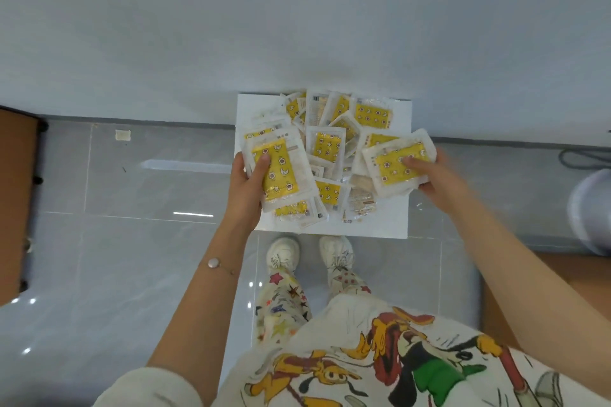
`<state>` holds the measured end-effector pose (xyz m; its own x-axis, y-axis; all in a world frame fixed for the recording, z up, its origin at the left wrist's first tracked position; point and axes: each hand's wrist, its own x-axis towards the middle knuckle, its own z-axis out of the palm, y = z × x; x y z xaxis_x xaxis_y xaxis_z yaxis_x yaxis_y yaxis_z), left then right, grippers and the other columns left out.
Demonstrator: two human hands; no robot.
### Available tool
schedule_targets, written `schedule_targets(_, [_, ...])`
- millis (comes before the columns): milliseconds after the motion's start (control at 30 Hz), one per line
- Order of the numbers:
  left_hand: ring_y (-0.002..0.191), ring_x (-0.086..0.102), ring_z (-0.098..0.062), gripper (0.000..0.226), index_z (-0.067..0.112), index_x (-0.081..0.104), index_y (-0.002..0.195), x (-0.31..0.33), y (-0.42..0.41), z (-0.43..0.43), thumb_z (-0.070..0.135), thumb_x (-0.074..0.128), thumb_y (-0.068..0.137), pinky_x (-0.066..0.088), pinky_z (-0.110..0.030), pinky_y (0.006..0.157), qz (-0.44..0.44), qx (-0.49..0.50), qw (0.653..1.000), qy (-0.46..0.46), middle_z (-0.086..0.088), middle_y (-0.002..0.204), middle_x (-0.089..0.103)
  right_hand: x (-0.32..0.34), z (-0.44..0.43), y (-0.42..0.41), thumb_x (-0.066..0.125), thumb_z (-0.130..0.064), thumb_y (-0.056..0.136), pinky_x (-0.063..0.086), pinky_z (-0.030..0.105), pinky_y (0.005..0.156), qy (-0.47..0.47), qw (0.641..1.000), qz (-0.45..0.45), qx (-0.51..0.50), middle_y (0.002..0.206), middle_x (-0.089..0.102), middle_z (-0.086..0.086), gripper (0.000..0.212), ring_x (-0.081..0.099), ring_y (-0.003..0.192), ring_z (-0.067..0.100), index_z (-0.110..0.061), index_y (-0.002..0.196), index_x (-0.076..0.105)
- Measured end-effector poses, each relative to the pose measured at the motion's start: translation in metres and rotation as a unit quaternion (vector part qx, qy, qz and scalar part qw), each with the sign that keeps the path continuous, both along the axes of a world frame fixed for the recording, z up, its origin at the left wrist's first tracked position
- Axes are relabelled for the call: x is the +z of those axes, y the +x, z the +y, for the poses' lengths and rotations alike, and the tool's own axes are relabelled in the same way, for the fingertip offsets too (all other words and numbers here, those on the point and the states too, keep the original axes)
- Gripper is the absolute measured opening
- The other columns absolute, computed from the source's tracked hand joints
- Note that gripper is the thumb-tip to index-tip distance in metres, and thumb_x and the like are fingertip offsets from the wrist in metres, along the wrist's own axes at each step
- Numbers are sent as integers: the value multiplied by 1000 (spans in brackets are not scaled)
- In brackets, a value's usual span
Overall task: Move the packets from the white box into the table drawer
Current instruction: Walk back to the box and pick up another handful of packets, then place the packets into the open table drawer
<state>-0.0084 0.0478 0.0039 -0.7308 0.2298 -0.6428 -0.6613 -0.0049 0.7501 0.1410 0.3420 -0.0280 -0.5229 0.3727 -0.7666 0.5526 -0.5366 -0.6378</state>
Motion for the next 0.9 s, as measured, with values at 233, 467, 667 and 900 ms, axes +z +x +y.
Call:
schedule_targets(233, [100, 70, -22, 23, 25, 53, 116, 79, 13, -33, 27, 60, 94, 59, -37, 73, 13, 56, 998, 9, -5, 116, 69, 95, -62, -30, 71, -7, 80, 56, 44, 84, -39, 997, 55, 44, 119, 67, 10, 57, 67, 104, 29, -15, 132, 50])
schedule_targets(467, [101, 70, -23, 32, 25, 51, 119, 145, 36, -130, 17, 64, 91, 59, -39, 71, 21, 153, 987, 54, 0, 112, 71, 174, -152, -58, 75, -11, 80, 55, 45, 85, 4, 987, 81, 140, 112, 70, 4, 51, 69, 99, 25, -26, 123, 54])
schedule_targets(667, [95, 71, -26, 49, 32, 39, 123, 170, 70, -240, 10, 66, 89, 59, -44, 73, 29, 241, 970, 8, -5, 114, 68, 212, -258, -85, 76, -12, 79, 59, 36, 73, -6, 970, 100, 223, 106, 72, 0, 42, 72, 93, 20, -29, 112, 58])
schedule_targets(900, [95, 71, -25, 53, 29, 37, 127, 185, 115, -385, 8, 66, 88, 59, -44, 74, 37, 344, 938, -5, -6, 114, 67, 237, -407, -125, 78, -17, 75, 58, 32, 63, 0, 933, 112, 341, 103, 72, 1, 46, 73, 89, 22, -21, 114, 55])
